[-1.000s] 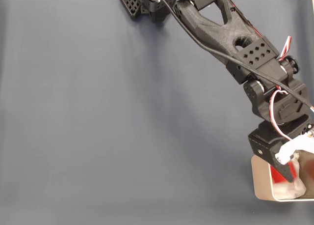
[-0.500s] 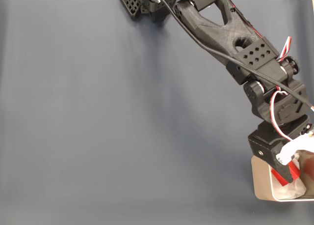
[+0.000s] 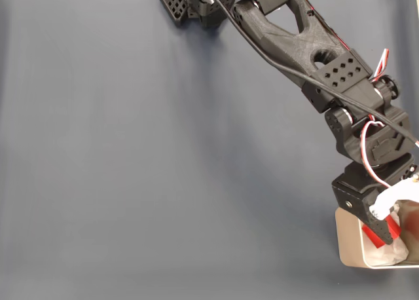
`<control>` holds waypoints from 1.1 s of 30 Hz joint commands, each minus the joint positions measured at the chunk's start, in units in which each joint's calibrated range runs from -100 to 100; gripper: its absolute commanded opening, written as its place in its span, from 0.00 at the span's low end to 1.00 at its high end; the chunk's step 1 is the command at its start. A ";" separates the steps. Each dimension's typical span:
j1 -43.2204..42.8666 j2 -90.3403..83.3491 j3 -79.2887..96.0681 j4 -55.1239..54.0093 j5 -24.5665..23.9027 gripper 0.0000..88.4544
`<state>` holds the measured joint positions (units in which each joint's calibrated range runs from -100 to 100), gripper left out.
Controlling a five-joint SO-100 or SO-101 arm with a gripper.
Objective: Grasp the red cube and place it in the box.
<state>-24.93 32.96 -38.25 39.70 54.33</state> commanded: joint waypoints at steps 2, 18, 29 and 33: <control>-0.57 -1.50 -3.27 -1.58 -0.24 0.50; 3.48 -5.31 -0.53 -1.99 -1.32 0.00; 17.82 -25.76 22.46 -3.30 -1.86 0.00; 20.95 -38.94 37.88 -4.45 -2.83 0.00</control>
<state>-6.60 8.64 -11.30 37.07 52.67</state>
